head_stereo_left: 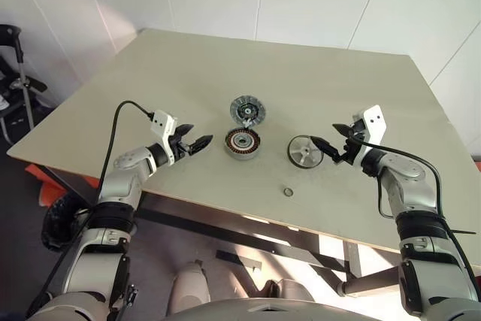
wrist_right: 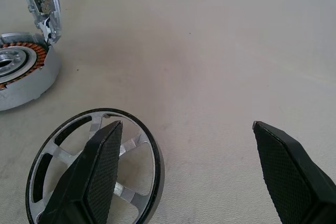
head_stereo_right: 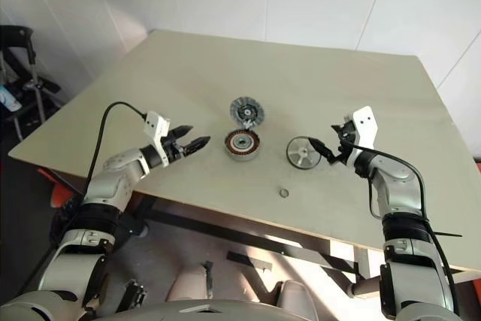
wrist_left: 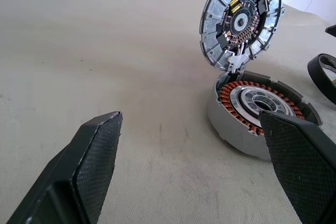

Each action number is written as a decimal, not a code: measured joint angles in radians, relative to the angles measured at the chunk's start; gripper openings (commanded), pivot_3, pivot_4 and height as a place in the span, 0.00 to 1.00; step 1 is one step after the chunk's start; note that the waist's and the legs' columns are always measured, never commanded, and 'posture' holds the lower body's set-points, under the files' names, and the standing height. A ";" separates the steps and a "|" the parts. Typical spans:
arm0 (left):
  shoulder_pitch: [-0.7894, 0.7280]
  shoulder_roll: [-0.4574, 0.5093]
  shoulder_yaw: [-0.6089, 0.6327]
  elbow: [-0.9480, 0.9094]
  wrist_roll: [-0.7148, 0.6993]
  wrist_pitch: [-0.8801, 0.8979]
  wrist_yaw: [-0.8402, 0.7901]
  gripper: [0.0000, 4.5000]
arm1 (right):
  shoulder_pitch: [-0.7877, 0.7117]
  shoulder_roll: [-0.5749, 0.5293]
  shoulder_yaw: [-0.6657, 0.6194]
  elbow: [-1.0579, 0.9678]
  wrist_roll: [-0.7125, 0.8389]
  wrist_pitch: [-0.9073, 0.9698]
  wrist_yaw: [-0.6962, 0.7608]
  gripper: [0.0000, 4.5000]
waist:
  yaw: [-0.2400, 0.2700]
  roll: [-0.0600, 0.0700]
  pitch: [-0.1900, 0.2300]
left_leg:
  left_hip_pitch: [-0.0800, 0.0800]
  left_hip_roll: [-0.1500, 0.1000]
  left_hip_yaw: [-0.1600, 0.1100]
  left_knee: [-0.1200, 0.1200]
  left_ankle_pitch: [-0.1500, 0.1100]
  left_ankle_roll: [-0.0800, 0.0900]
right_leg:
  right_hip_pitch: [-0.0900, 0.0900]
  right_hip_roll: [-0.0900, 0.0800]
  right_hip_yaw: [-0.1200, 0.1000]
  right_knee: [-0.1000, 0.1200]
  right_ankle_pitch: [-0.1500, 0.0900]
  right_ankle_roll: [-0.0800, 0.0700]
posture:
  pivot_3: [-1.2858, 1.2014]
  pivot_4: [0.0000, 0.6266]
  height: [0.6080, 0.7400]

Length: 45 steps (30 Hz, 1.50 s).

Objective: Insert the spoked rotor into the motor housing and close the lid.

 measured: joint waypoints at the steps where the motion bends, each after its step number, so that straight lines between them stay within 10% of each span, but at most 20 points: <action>1: 0.000 -0.001 0.000 0.000 0.000 0.000 0.000 0.98 | 0.000 0.000 0.000 0.001 0.000 -0.001 0.000 1.00 | 0.000 0.000 0.000 | 0.000 0.000 0.000 0.000 0.000 0.000 | 0.000 0.000 0.000 0.000 0.000 0.000 | 0.52 0.00 1.00; 40: 0.000 -0.005 0.000 -0.001 0.000 0.005 0.005 0.98 | -0.007 0.000 0.000 -0.004 -0.008 -0.004 -0.022 1.00 | -0.001 0.000 0.000 | 0.000 0.000 0.000 0.000 0.000 0.000 | 0.000 0.000 0.000 0.000 0.000 0.000 | 0.52 0.00 1.00; 45: 0.008 -0.003 -0.004 -0.018 -0.001 0.012 -0.012 0.98 | 0.114 0.003 0.024 -0.236 0.040 0.074 0.036 1.00 | 0.003 0.000 0.000 | 0.000 0.000 0.000 -0.002 0.000 0.000 | 0.000 0.000 0.000 -0.001 0.000 0.000 | 0.52 0.00 1.00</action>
